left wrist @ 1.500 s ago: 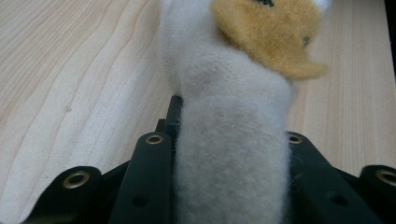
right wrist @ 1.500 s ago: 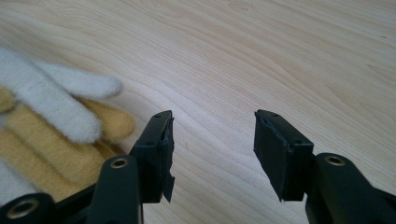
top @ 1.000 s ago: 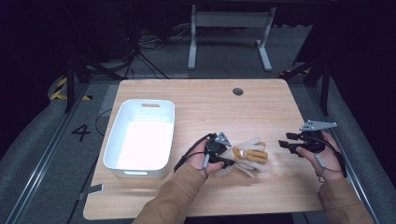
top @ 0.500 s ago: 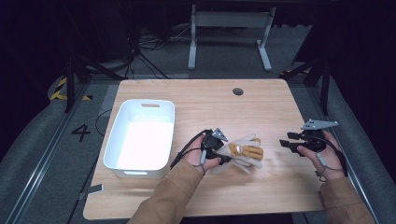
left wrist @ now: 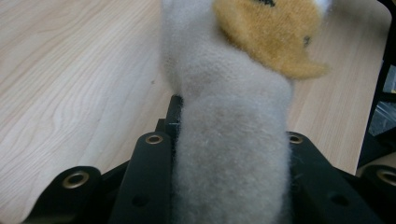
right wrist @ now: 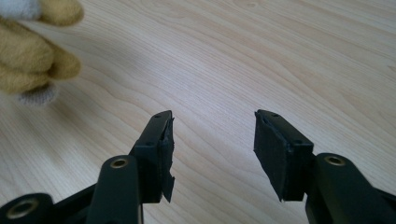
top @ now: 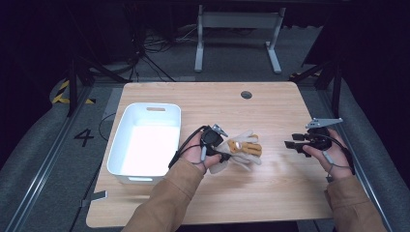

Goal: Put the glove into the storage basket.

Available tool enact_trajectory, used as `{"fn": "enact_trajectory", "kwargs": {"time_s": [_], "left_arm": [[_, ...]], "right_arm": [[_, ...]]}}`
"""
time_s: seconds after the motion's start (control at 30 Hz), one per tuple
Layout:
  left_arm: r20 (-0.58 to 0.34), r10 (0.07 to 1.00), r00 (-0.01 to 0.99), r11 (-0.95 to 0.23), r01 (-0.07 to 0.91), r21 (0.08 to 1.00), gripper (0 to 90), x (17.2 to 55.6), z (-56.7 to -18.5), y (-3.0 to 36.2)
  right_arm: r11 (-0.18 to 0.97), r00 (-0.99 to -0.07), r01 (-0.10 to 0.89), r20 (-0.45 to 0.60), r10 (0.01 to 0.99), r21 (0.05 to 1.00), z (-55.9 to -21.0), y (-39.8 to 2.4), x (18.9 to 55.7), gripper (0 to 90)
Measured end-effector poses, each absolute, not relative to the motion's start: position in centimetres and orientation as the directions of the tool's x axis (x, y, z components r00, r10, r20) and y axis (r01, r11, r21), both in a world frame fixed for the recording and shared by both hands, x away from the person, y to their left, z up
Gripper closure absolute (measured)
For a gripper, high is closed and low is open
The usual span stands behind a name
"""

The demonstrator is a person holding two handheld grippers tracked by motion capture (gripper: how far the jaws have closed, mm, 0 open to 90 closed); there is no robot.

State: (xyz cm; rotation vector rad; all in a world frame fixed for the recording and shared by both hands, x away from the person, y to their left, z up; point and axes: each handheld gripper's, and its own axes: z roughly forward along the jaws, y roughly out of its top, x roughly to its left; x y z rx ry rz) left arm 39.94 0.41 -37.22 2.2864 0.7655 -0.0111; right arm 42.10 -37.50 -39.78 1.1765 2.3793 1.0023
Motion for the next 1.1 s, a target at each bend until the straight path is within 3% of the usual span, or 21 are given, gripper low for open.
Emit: {"fn": "enact_trajectory", "kwargs": {"time_s": [0.3, 0.63, 1.1], "left_arm": [[-0.237, 0.629, 0.741, -0.499, 0.618, 0.608, 69.8, 41.5, -36.3, 1.8], [-0.224, 0.704, 0.674, -0.453, 0.669, 0.589, 69.7, 43.6, -34.9, 1.9], [-0.242, 0.763, 0.599, -0.391, 0.726, 0.566, 69.6, 45.5, -33.6, 2.1]], "right_arm": [[0.449, -0.657, 0.571, 0.054, 0.752, 0.687, -39.7, -35.9, 43.6, 48.5], [0.425, -0.643, 0.589, 0.08, 0.762, 0.688, -39.7, -37.1, 43.4, 48.9], [0.446, -0.655, 0.599, 0.087, 0.75, 0.665, -40.2, -37.1, 43.1, 49.3]]}}
